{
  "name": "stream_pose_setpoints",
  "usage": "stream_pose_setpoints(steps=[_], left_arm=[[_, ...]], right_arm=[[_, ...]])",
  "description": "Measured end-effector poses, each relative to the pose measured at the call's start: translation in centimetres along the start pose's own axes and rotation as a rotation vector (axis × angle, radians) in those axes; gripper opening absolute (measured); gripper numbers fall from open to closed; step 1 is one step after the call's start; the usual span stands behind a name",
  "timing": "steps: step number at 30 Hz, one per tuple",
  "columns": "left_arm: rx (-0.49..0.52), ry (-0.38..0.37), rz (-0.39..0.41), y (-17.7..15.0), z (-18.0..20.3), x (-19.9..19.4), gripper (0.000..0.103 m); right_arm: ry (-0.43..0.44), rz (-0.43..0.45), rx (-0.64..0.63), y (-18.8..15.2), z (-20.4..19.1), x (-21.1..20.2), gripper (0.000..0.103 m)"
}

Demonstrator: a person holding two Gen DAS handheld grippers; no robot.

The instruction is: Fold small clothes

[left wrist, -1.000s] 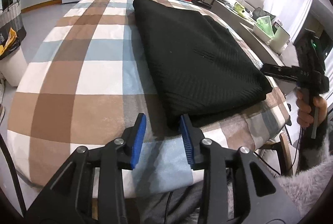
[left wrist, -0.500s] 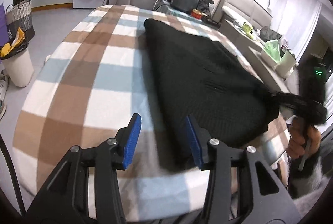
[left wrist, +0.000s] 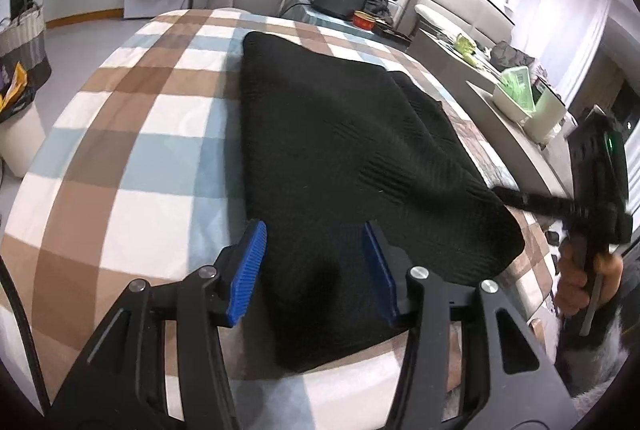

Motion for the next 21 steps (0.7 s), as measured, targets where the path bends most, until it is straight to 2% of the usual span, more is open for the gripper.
stream_pose_setpoints(steps=[3,11,13,14,15,16,18,20,21], left_arm=[[0.039,-0.001,-0.021,0.1,1.2,1.0,0.049],[0.052,-0.021,-0.051,0.7,1.2,2.9,0.050],[0.046,-0.024,-0.052,1.1,0.9,3.3,0.050],[0.044,-0.026,-0.051,1.2,0.7,3.4,0.050],[0.039,-0.026,-0.050,1.4,0.6,3.5,0.050],[0.035,-0.027,-0.048,1.6,0.3,3.6,0.050],[0.027,-0.028,-0.044,1.8,0.1,3.7,0.050],[0.025,-0.025,-0.038,2.0,0.0,3.5,0.050],[0.025,-0.023,-0.032,2.1,0.0,3.3,0.050]], right_arm=[[0.058,-0.003,0.029,2.7,0.0,1.3,0.039],[0.051,-0.060,0.060,9.2,-0.1,7.0,0.040],[0.016,-0.083,0.066,10.6,-0.5,8.9,0.029],[0.012,-0.088,0.071,11.0,-0.5,9.3,0.029],[0.009,-0.080,0.059,11.4,-0.8,9.7,0.024],[0.007,-0.075,0.046,11.6,-1.0,9.9,0.014],[0.004,-0.073,0.019,11.6,-1.5,10.0,0.009],[-0.017,-0.017,-0.039,11.3,-2.2,8.7,0.008],[-0.011,0.042,-0.082,11.2,-3.1,7.2,0.008]])
Point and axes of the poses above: each gripper's, at about its wrist camera, not at the fingertips, and x roughly the way its jaws point, z to its right, y to its top, the point moved 3 cm from there along x, roughly the way its jaws point, and after that the axes turned 10 degrees about x, right-handed, at the moved point
